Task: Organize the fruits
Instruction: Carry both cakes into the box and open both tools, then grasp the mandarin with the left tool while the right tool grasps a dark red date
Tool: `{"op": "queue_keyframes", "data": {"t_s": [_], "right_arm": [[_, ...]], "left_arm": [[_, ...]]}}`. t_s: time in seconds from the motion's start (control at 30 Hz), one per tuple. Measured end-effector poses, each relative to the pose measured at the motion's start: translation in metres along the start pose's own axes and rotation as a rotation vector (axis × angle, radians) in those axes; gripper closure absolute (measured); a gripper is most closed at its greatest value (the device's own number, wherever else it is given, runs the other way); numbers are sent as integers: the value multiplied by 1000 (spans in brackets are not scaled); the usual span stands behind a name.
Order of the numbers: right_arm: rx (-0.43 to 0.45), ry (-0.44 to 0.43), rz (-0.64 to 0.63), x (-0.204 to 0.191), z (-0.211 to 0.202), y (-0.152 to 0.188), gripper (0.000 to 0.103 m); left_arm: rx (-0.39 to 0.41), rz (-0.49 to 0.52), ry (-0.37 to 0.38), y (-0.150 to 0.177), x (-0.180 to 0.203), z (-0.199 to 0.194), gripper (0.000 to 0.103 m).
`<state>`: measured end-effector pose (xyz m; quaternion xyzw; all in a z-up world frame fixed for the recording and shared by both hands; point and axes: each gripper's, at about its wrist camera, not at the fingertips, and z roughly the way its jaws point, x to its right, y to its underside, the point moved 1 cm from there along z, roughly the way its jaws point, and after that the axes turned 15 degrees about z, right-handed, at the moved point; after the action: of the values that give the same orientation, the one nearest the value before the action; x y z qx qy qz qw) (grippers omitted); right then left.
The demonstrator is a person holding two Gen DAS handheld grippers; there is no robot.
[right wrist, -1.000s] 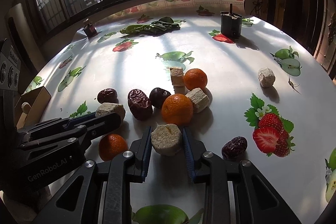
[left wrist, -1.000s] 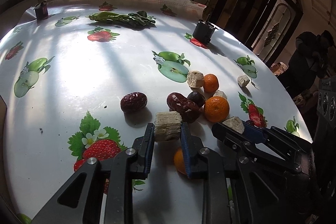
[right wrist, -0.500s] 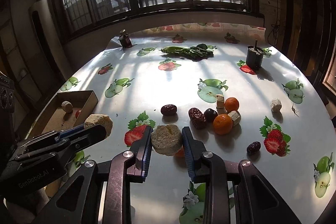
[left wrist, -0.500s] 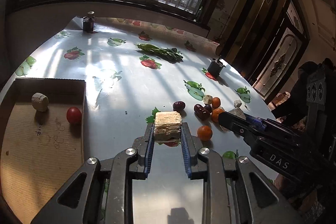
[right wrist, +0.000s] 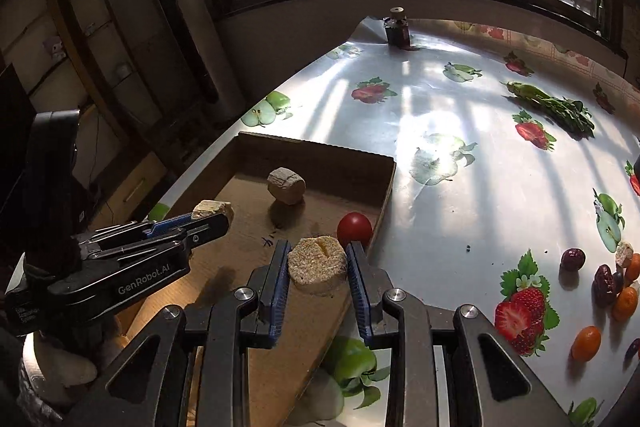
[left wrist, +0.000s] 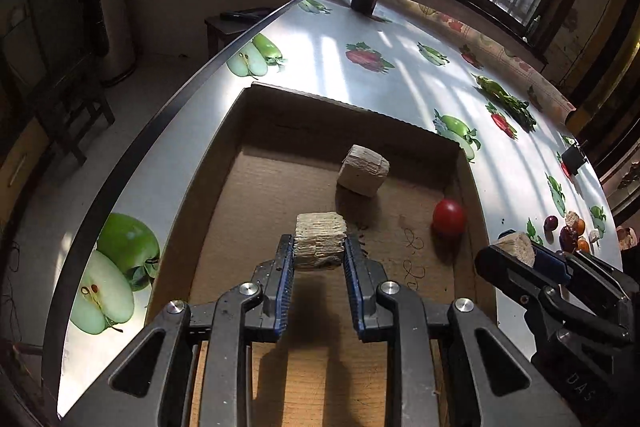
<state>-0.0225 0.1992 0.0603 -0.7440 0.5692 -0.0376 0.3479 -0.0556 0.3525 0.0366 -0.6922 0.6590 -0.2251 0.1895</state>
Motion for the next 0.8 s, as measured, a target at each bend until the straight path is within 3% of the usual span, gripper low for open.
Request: {"op": "queue_keyframes", "data": {"t_s": [0.23,0.43,0.53,0.63,0.73,0.8], "right_arm": [[-82,61,-5,-1,47,5,72],[-77,94,-46,-5,54,8,72],[-70,87,-42,-5,51,6,67],[-35,69,-21,-3,39,2,53],[0,47,-4,4,18,-1,51],[24,41,11,12,2,-1,51]], "left_arm": [[-47,-12,26,0,-4,18,79],[-46,-45,40,-1,-8,19,77],[-27,-64,44,0,-11,12,69],[2,-88,36,-1,-12,-1,63],[47,-93,40,-2,-7,-22,60],[81,-97,57,-2,0,-37,51]]}}
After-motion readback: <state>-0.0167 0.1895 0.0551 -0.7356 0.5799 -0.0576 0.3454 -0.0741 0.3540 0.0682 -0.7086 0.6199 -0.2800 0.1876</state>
